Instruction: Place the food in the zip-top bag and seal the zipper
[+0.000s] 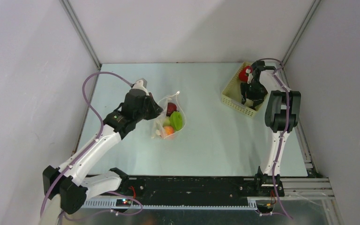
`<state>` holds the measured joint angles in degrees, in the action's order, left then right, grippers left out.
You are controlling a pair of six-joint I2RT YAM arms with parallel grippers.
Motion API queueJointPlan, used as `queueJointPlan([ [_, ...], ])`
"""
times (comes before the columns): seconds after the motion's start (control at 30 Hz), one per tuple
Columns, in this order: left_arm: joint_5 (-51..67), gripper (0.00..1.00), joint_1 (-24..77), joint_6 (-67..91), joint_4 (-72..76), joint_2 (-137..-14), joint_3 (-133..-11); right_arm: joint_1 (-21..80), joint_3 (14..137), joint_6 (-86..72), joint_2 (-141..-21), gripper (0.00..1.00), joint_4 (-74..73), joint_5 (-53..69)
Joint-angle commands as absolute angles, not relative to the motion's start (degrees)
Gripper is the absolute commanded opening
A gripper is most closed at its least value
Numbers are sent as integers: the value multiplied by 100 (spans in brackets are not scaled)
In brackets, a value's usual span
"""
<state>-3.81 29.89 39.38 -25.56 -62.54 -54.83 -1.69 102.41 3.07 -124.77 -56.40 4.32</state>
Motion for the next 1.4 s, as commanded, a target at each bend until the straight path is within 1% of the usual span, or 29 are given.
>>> queueJointPlan([
  [0.0, -395, 0, 3011, 3751, -2422, -6271, -5537, -185, 10527, 731, -12401, 67, -6143, 150],
  [0.1, -414, 0, 3003, 3732, -2425, -6278, -5535, -150, 10453, 728, -12447, 67, -6103, 35],
  [0.3, -472, 0, 3006, 3702, -2462, -6269, -5539, -19, 10403, 538, -12640, 65, -6016, -725],
  [0.43, -524, 0, 3004, 3700, -2494, -6254, -5548, 163, 10430, 372, -12806, 63, -6015, -1503],
  [0.57, -540, 0, 3006, 3700, -2497, -6235, -5543, 292, 10352, 309, -12915, 63, -5957, -2582],
  [0.63, -537, 0, 3006, 3700, -2501, -6232, -5552, 329, 10280, 311, -12910, 62, -5872, -2773],
  [0.7, -536, 0, 3007, 3700, -2500, -6235, -5554, 347, 10254, 304, -12908, 57, -5823, -2820],
  [0.8, -561, 0, 3003, 3697, -2518, -6220, -5559, 372, 10232, 291, -12924, 38, -5828, -2880],
  [0.87, -584, 0, 3002, 3694, -2531, -6198, -5559, 379, 10211, 287, -12929, 33, -5868, -2963],
  [0.97, -608, 0, 3006, 3683, -2525, -6176, -5537, 385, 10178, 264, -12874, 29, -5893, -2931],
  [1.1, -599, 0, 3006, 3685, -2507, -6191, -5559, 393, 10164, 211, -12736, 14, -5793, -2701],
  [1.23, -625, 0, 3003, 3674, -2526, -6180, -5564, 387, 10159, 145, -12492, 4, -5607, -2413],
  [1.3, -632, 0, 3001, 3669, -2523, -6169, -5557, 394, 10159, 57, -12312, 1, -5478, -2292],
  [1.37, -632, 0, 3005, 3667, -2517, -6162, -5559, 371, 10139, -27, -12109, 0, -5321, -2041],
])
